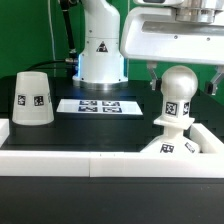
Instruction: Assemble lamp
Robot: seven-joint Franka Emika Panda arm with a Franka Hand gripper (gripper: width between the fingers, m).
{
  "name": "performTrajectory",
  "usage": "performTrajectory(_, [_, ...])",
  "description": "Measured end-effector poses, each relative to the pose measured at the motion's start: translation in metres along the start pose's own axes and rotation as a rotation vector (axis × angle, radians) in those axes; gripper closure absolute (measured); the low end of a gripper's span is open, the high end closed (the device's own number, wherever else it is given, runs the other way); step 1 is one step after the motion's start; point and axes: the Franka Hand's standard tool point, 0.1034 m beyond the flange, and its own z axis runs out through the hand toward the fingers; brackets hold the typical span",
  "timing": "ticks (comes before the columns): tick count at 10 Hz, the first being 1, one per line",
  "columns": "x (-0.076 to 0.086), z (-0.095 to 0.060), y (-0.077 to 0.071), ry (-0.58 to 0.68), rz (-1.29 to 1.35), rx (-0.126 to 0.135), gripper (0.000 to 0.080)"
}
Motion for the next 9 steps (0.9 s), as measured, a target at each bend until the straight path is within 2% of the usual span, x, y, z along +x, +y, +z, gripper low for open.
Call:
performTrajectory(2, [0.000, 0.000, 0.000, 0.000, 0.000, 0.000, 0.0101])
performTrajectory(3, [-0.001, -0.005, -0.002, 0.012, -0.033, 0.002, 0.0101])
performTrajectory(4, [-0.012, -0.016, -0.002, 0.047, -0.045, 0.015, 0.0100])
performTrajectory(5, [-0.032, -0.021, 0.000, 0.073, -0.050, 0.026, 0.0100])
performTrajectory(7, [-0.066, -0.027, 0.019, 0.097, -0.054, 0.038, 0.0100])
performTrajectory(8, [-0.079, -0.028, 0.036, 0.097, -0.053, 0.035, 0.0100])
performTrajectory(9, [-0.083, -0.028, 0.053, 0.090, -0.066, 0.039, 0.0100])
